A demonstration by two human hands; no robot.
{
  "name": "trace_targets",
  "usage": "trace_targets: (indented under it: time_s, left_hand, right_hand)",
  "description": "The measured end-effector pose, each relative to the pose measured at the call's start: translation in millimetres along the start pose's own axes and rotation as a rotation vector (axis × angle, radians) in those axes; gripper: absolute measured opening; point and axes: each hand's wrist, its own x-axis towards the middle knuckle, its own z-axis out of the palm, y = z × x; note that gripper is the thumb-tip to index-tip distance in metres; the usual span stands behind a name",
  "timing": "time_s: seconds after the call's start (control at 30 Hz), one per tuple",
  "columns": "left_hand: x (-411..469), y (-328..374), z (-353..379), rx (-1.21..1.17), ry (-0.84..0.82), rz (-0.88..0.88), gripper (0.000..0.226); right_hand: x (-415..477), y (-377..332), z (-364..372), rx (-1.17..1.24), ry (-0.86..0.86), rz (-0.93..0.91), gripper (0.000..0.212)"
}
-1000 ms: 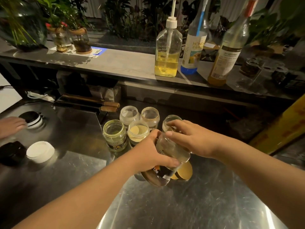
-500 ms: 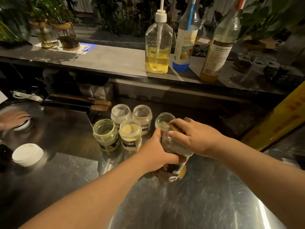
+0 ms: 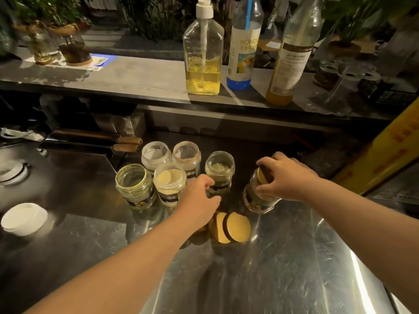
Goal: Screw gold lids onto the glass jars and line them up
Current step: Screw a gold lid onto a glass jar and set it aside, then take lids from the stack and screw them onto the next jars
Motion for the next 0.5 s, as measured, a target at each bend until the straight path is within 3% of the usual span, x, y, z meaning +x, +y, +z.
trace_targets:
  time_s: [0.13, 0.5]
  left_hand:
    - [3, -19, -9, -0.03, 0.118, -0.106, 0.042]
    - [9, -61, -28, 0.006, 0.383, -0.283, 0.082]
  right_hand:
    - [14, 8, 16, 0.011, -0.028, 0.103, 0.089]
    - [28, 7, 33, -0.046, -0.107, 0.218, 0.089]
